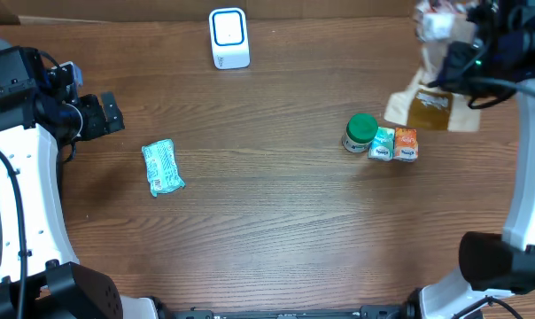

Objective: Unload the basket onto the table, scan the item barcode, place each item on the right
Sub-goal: 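Move the snack bag right and lower it beside the jar, then release the snack bag and reach the right gripper to the wipes pack, then grasp the mint-green wipes pack with the right gripper and lift it, then carry the wipes pack with the right gripper toward the white scanner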

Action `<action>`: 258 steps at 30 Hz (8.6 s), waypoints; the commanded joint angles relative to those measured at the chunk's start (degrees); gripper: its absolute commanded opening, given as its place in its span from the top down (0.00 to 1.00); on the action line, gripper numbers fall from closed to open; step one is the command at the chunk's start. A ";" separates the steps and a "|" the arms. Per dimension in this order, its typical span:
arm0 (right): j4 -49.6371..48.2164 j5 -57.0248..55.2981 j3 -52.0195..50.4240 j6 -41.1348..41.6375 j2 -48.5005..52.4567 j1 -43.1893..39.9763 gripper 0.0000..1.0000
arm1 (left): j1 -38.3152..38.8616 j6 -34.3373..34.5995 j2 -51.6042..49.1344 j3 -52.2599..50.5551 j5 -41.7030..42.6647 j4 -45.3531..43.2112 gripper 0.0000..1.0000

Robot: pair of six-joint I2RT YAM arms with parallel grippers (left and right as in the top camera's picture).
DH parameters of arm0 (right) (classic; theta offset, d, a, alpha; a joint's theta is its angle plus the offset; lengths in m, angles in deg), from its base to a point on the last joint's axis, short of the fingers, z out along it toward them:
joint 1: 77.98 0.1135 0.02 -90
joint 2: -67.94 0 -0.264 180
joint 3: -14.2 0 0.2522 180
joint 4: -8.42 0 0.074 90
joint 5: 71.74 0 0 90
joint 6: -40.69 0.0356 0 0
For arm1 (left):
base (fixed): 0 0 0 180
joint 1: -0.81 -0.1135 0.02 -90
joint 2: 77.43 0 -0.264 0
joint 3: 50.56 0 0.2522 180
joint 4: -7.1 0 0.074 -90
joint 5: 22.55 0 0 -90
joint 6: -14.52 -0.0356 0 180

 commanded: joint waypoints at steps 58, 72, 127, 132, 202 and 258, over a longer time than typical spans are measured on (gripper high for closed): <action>-14.78 30.12 -19.37 -1.49 0.13 -0.96 0.00 | 0.11 -0.90 -0.09 0.37 0.02 -0.02 0.01; -31.01 21.59 -20.22 3.85 1.01 22.49 0.00 | 0.11 -0.90 -0.09 0.37 0.02 -0.02 0.00; -68.72 11.54 -23.43 26.91 33.92 55.89 0.43 | 0.11 -0.90 -0.09 0.37 0.02 -0.04 0.00; -70.31 11.23 -24.57 26.93 33.92 55.89 0.51 | 0.11 -0.90 -0.09 0.37 0.02 -0.04 0.00; -28.28 8.46 -9.40 -2.40 22.29 38.05 0.29 | 0.11 -0.90 -0.09 0.37 0.02 -0.02 0.00; -38.49 35.65 -12.35 -3.02 41.83 33.97 0.77 | 0.11 -0.90 -0.09 0.37 0.02 -0.02 0.00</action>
